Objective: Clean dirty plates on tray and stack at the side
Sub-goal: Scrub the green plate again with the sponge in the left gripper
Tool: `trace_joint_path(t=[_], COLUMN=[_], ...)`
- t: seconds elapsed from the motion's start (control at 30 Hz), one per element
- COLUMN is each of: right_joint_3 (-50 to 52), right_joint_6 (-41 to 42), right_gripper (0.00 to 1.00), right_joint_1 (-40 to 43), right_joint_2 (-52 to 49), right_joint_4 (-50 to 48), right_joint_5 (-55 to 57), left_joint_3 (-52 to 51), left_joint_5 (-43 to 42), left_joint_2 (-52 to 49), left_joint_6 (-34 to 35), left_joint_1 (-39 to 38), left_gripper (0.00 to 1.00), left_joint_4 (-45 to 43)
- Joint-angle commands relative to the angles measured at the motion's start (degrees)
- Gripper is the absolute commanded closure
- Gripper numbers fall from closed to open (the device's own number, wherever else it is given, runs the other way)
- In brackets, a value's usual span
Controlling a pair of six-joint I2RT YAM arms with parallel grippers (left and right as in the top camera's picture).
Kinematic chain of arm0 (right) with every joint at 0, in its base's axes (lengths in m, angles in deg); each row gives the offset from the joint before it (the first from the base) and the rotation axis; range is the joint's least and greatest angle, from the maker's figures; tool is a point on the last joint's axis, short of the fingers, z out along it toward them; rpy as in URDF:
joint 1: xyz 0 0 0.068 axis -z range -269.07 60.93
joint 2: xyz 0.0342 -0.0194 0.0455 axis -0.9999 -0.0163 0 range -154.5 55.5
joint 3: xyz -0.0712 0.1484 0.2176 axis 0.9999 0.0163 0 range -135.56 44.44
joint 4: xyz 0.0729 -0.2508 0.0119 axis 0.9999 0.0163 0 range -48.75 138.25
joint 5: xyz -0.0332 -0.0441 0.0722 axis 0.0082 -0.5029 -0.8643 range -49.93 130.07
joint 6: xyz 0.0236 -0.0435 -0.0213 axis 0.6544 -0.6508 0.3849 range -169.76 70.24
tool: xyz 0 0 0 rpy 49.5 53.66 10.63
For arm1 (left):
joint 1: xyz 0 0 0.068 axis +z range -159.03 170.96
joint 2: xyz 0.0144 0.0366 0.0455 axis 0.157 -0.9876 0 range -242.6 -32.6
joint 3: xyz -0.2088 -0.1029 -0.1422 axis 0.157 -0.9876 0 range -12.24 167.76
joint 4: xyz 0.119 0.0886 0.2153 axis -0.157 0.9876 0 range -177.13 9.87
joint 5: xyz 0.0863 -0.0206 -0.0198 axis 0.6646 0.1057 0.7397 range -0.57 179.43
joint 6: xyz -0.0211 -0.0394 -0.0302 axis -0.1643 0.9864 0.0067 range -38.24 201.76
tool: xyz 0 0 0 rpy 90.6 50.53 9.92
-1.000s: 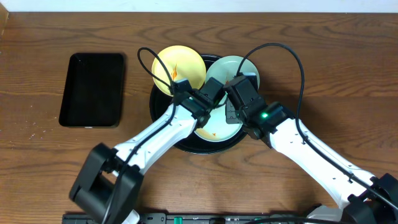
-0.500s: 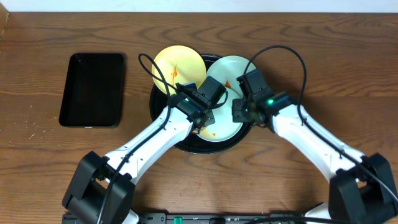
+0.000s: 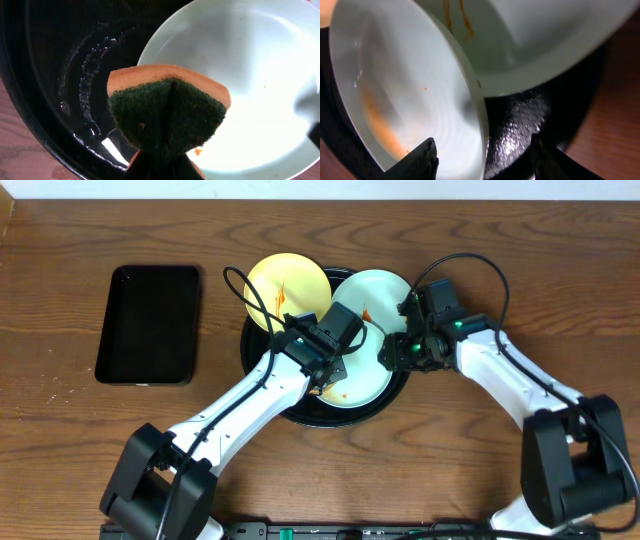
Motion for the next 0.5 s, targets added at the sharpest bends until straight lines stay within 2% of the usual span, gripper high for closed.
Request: trace_joint_path(t=[0.0, 0.1, 0.2, 0.23, 0.3, 0.33, 0.37, 0.47], right_joint_3=[0.1, 0.1, 0.1, 0.1, 0.1, 0.1, 0.1, 0.1], right_joint_6=[-3.4, -3.3, -3.3, -3.3, -3.3, -3.3, -3.3, -3.2], right_gripper=[0.43, 0.44, 0.51, 0.60, 0.87, 0.96, 0.99, 0.99], right_joint_1=[0.5, 0.4, 0.4, 0.4, 0.4, 0.4, 0.4, 0.4], right_joint_2=[-2.2, -3.6, -4.3, -4.3, -4.3, -4.3, -4.3, -4.3], right_joint_4=[-1.0, -2.3, -3.0, -3.2, -3.2, -3.2, -3.2, -2.9], right_joint_5=[-4.7, -5.0, -5.0, -5.0, -5.0, -5.0, -5.0, -5.0], left_joint_3=[0.4, 0.4, 0.4, 0.4, 0.4, 0.4, 0.4, 0.4], left_joint_5=[0.3, 0.3, 0.3, 0.3, 0.3, 0.3, 0.3, 0.3], left_joint_2=[0.1, 0.1, 0.1, 0.1, 0.1, 0.1, 0.1, 0.1], left_joint_6=[-0.8, -0.8, -0.8, -0.8, -0.8, -0.8, -0.8, -0.8], left_joint_1=[-0.2, -0.2, -0.2, -0.2, -0.2, -0.2, -0.2, -0.2], left_gripper=[0.93, 0.93, 0.93, 0.93, 0.92, 0.92, 0.93, 0.92], left_joint_4=[0.0, 0.0, 0.0, 0.0, -0.1, -0.1, -0.1, 0.0])
